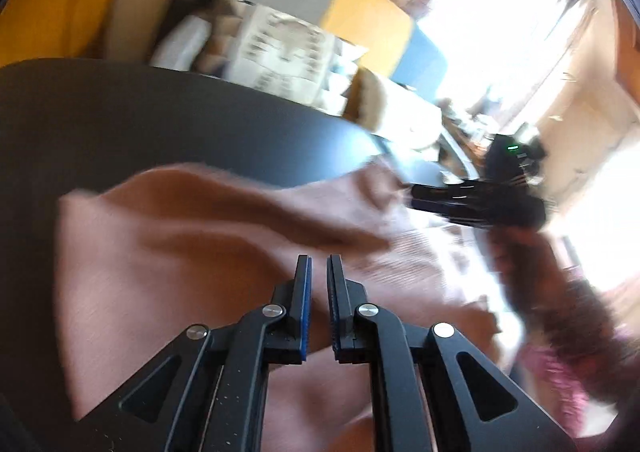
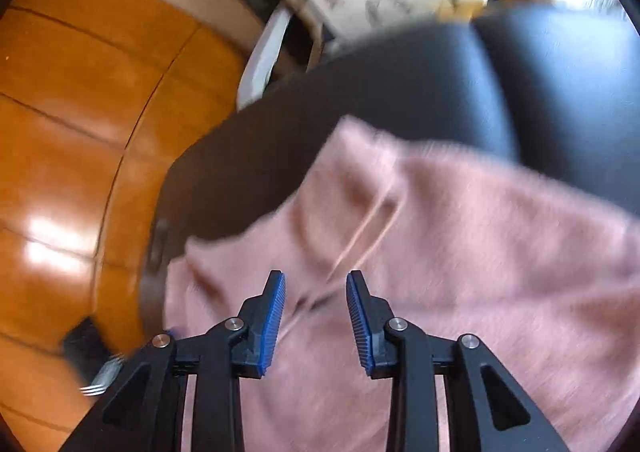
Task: Fold clothes
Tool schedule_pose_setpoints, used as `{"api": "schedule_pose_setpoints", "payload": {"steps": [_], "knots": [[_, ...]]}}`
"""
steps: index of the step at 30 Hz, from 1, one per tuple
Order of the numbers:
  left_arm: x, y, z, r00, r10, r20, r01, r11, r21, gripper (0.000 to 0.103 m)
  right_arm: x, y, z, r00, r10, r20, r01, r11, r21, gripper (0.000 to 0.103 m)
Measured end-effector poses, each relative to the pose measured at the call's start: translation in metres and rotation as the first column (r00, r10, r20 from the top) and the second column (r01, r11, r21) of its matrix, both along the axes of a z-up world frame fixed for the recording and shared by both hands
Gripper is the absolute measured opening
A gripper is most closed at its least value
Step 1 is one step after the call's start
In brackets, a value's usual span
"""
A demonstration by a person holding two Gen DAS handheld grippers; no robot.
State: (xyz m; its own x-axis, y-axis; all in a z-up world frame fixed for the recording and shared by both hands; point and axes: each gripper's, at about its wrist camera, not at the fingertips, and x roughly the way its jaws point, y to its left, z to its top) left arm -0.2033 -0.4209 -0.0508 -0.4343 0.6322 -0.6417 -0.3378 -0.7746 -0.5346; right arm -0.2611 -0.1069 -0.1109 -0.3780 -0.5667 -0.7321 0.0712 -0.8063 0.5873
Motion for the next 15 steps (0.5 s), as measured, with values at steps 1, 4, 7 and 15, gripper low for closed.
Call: {"api": "schedule_pose_setpoints", "payload": {"steps": [1,4,7,15], "knots": [[-0.013,0.012,-0.002,0.998,-0.025,0.054,0.023,0.999,0.032,0.019,-0.002,0.005,0.005,1.0,-0.014,-0.027,0.015,0.999,0.032,0.032],[-0.05,0.046,-0.013,0.976,-0.074,0.205,0.055,0.994,0.095,0.034,-0.017,0.013,0.009,0.999,-0.015,-0.051,0.019,0.996,0.084,0.032],[-0.073,0.061,-0.035,0.941,-0.005,0.337,-0.019,0.998,0.067,0.034,-0.027,0.013,0.005,0.999,0.029,-0.018,-0.027,0.996,0.08,0.032],[-0.087,0.056,-0.071,0.83,0.137,0.541,-0.227,0.968,0.103,0.041,-0.039,0.001,-0.007,0.999,0.047,-0.015,-0.045,0.995,0.085,0.031]]}}
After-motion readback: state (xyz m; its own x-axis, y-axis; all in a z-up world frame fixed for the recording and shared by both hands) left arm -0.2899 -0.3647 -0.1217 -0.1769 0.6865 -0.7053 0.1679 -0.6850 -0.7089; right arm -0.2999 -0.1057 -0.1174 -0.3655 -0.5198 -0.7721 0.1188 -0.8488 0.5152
